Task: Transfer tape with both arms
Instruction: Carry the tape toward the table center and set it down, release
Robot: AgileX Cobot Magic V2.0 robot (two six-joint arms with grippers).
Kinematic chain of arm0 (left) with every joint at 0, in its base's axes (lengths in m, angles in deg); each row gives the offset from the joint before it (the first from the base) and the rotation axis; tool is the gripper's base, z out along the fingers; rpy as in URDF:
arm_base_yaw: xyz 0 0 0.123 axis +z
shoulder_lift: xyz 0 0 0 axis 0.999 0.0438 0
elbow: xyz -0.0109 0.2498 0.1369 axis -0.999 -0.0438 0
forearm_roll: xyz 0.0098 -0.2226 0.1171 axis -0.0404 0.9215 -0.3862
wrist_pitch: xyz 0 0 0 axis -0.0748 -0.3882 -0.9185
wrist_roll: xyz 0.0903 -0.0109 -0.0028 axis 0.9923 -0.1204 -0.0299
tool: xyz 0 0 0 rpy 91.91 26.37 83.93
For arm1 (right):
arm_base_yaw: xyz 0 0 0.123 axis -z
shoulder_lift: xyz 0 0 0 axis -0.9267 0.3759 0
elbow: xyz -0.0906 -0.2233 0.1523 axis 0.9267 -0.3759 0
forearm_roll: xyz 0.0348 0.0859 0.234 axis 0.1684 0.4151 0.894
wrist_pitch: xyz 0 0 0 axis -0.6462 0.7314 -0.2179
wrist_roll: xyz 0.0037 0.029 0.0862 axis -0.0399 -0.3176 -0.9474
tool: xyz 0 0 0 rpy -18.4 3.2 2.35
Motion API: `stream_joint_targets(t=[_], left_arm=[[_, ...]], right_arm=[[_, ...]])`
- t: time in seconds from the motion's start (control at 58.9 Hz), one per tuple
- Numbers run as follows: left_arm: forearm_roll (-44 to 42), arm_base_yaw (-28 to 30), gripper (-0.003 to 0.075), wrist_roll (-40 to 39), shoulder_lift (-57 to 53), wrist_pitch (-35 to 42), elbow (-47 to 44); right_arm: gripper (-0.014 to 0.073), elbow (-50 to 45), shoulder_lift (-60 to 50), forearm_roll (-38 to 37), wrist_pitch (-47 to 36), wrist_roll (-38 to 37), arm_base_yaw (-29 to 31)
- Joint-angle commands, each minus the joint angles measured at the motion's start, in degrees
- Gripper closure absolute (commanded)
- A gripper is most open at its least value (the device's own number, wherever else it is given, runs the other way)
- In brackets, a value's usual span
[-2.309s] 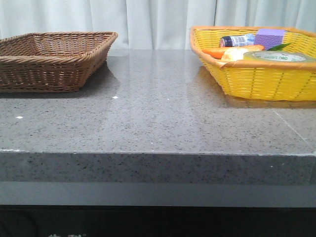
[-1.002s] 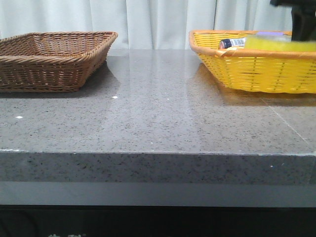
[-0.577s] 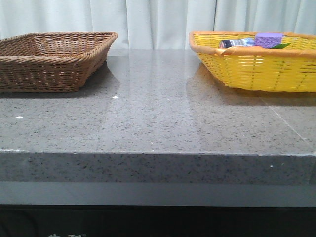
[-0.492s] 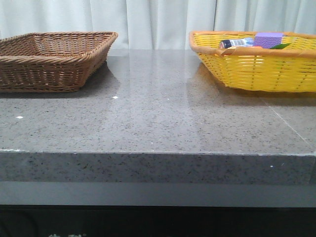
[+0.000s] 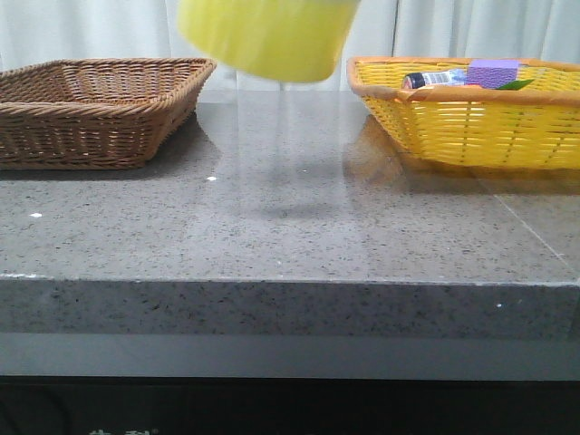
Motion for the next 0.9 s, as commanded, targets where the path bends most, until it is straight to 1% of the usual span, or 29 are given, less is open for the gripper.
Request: stream_joint_targets(t=[0.0, 0.272, 0.509, 0.56, 0.611, 0.662, 0.73, 0.781, 0.883], left_arm=[[0.48, -0.43, 0.0196, -0.04, 0.24, 4.7, 1.72], [0.48, -0.43, 0.0196, -0.04, 0.24, 4.7, 1.72], [0.48, -0.43, 0.0196, -0.04, 0.24, 4.7, 1.72], [0.48, -0.43, 0.0196, -0.04, 0.24, 4.7, 1.72], [0.48, -0.43, 0.0196, -0.04, 0.24, 4.7, 1.72], [0.48, -0.43, 0.0196, -0.04, 0.24, 4.7, 1.72], [0.48, -0.43, 0.0196, -0.04, 0.24, 4.7, 1.72], [0.48, -0.43, 0.0196, -0.04, 0.24, 4.7, 1.72], [0.48, -0.43, 0.0196, -0.04, 0.24, 4.7, 1.72]], right_arm=[[0.0422, 1.78, -0.84, 1.41, -5.76, 0.71, 0.08], [0.0422, 1.78, 4.93, -1.75, -6.35, 0.71, 0.08], [0.0417, 1.78, 7.43, -4.09, -6.39, 0.71, 0.08], [0.0386, 1.78, 7.49, -4.2, -6.39, 0.71, 0.08], [0.0316, 1.78, 7.49, -4.2, -6.29, 0.53, 0.08], [0.0227, 2.08, 7.49, -3.66, -6.14, -0.02, 0.08], [0.0145, 2.6, 7.41, -2.09, -6.1, -2.14, 0.08], [0.0126, 3.61, 7.37, -1.41, -5.41, -3.72, 0.08], [0.0128, 6.68, 6.76, -0.75, -2.63, -8.25, 0.08]])
